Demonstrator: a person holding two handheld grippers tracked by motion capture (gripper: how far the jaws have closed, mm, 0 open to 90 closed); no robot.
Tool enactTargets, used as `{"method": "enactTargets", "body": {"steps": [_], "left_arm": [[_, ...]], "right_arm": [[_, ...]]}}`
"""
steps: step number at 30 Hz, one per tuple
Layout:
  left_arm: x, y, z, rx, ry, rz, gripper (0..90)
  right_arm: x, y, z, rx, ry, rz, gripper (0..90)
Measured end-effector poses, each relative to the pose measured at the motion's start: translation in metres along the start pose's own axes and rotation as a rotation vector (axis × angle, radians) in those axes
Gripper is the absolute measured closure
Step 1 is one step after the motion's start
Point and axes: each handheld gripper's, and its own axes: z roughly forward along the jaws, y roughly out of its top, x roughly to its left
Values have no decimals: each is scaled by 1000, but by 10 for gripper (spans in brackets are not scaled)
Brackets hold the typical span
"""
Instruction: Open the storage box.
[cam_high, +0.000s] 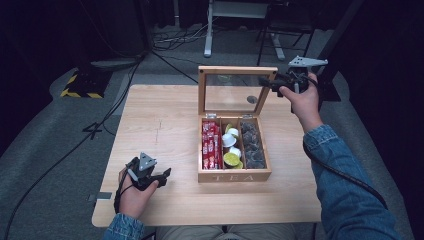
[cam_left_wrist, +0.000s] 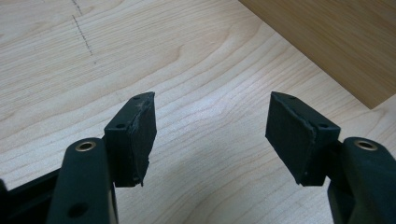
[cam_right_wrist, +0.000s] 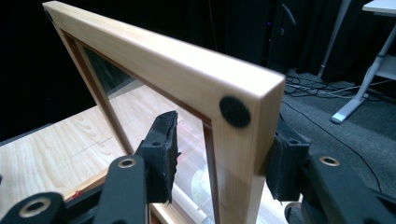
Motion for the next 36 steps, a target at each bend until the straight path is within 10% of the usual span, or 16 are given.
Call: {"method": "enactTargets", "body": {"steps": [36], "left_arm": [[0, 0, 0, -3, -7, 2, 339]], "right_arm": [[-37, -26, 50, 41, -88, 136, 376]]}}
